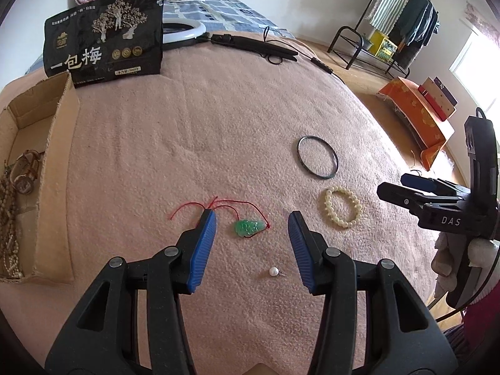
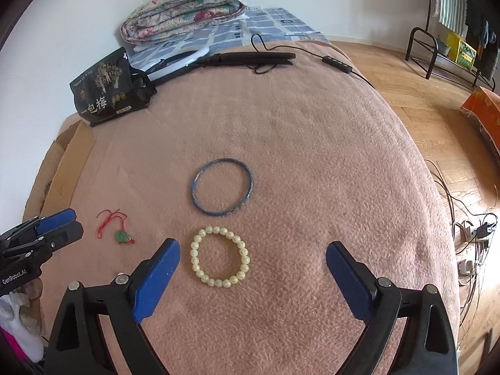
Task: Organize jewelry
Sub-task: 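Move both tools away from the box toward the green jade pendant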
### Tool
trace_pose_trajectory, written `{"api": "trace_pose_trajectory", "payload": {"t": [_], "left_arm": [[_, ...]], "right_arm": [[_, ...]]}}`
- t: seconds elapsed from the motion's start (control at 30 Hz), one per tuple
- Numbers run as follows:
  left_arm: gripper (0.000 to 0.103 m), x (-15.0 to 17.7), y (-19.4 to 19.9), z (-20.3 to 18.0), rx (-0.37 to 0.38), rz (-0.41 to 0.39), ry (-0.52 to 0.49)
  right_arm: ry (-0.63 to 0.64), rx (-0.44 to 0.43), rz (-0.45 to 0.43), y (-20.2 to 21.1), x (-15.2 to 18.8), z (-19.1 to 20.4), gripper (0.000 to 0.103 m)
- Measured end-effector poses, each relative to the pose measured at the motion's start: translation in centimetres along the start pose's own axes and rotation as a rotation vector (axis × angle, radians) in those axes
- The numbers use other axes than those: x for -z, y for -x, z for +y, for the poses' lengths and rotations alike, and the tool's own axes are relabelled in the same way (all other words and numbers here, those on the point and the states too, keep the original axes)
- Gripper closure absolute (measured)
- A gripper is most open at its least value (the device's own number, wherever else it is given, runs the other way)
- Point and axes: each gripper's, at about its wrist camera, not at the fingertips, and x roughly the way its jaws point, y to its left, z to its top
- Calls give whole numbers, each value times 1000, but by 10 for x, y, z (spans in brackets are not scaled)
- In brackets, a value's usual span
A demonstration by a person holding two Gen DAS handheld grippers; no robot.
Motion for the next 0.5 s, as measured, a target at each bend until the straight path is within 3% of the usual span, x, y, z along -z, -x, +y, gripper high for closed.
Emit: {"api": "trace_pose_trajectory", "payload": {"t": [0.27,0.5], "left_arm": [[54,11,-26,-7,-6,42,54],[54,18,-42,-14,-57,56,37]], "right_arm": [[-6,-7,47,-14,5,-4,19],[-2,-14,83,-27,9,-2,31]]}}
